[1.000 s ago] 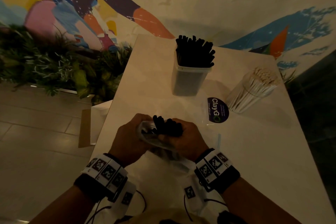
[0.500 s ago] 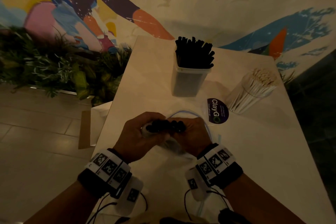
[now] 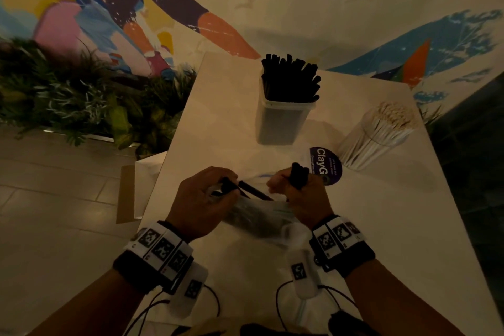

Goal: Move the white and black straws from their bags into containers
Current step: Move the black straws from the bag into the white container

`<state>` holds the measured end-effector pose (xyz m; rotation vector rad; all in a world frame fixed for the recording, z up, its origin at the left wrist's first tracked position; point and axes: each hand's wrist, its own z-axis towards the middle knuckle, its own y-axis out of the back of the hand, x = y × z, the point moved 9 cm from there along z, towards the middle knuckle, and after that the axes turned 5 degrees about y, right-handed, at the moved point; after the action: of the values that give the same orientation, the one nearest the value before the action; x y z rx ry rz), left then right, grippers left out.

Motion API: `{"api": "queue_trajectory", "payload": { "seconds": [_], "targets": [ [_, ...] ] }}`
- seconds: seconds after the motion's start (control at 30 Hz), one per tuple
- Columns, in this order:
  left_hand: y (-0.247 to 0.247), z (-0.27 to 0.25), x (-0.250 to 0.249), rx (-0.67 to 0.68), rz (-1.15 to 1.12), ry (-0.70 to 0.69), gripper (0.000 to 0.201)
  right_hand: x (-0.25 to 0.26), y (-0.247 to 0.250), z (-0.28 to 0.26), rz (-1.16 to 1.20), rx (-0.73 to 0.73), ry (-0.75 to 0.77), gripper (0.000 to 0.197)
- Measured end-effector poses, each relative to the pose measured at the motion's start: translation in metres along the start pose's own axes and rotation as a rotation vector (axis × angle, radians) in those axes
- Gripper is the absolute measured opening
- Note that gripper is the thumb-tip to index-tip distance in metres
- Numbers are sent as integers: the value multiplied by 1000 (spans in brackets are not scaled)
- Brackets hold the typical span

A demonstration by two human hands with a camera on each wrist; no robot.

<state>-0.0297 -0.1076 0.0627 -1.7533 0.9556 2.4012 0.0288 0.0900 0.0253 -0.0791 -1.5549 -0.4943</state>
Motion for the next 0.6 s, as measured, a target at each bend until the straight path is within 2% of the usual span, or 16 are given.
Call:
{"api": "queue_trajectory", "payload": {
  "seconds": [0.2, 0.27, 0.4, 0.6],
  "targets": [
    [3, -2, -4, -52, 63, -29, 25, 29, 13, 6, 108, -118, 169, 25],
    [4, -2, -5, -55, 86, -35, 25, 21, 6, 3, 75, -95, 147, 23],
    [2, -2, -8, -41, 123, -46, 24, -9, -4, 0, 57, -61, 11, 22],
    [4, -3, -3, -54, 114, -28, 25, 0, -1, 2, 80, -76, 25, 25]
  ]
}}
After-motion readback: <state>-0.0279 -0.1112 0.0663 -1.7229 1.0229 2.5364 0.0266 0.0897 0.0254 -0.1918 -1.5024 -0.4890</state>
